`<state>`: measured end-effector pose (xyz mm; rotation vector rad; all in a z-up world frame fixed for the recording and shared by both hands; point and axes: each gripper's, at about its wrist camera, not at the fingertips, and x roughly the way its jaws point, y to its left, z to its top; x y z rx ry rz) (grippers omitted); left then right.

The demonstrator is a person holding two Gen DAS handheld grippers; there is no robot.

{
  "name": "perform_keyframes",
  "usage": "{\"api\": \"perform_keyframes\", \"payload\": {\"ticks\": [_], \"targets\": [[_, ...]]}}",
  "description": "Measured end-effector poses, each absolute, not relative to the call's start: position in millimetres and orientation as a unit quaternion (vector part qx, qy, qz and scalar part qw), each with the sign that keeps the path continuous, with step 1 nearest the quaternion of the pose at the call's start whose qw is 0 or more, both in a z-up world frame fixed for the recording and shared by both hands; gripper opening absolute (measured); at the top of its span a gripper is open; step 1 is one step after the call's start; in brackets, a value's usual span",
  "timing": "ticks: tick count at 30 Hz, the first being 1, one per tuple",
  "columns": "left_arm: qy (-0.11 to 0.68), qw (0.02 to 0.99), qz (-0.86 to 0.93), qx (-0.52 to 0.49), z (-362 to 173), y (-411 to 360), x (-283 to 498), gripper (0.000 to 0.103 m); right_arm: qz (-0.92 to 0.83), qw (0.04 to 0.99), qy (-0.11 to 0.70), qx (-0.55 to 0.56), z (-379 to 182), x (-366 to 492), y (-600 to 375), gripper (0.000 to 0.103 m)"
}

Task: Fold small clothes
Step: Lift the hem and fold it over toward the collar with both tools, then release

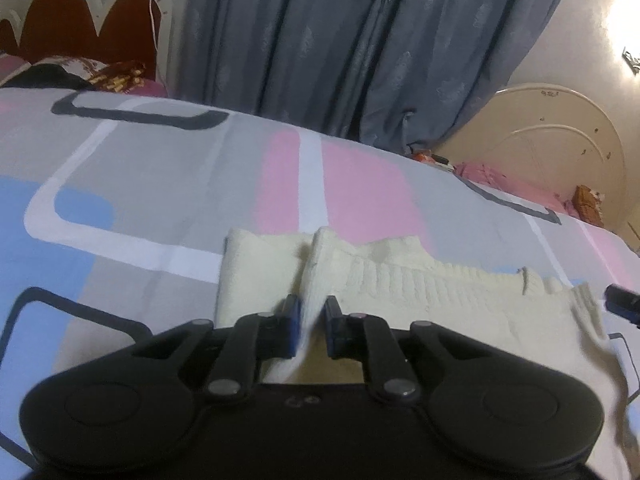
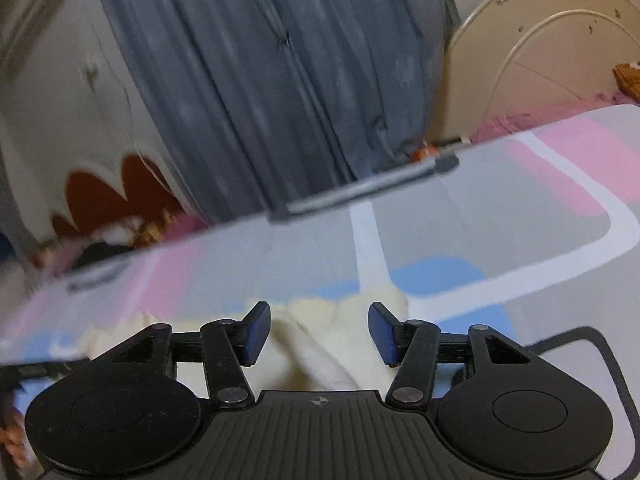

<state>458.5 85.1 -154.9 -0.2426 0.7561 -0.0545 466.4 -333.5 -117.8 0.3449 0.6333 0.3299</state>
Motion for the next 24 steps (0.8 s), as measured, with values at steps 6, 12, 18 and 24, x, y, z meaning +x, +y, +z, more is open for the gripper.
{"api": "perform_keyframes", "payload": {"ticks": [6, 12, 18, 24], "targets": [[0.366, 0.923, -0.031, -0.112, -154, 78, 460, 0.013, 0.157, 0.92, 0.35, 0.083, -138, 474, -308, 0.044], [0.342, 0.934, -0.016, -0.104, -150, 78, 452, 0.003, 0.164, 0.919, 0.353, 0.062, -140, 477, -298, 0.002], [0.293, 0.95, 0.018, -0.104, -142, 77, 449, 0.003, 0.149, 0.941, 0.293, 0.082, -122, 475, -301, 0.002], [0.326, 0.94, 0.037, -0.096, -166, 73, 462, 0.005, 0.113, 0.933, 0.34, 0.043, -153, 493, -290, 0.002]]}}
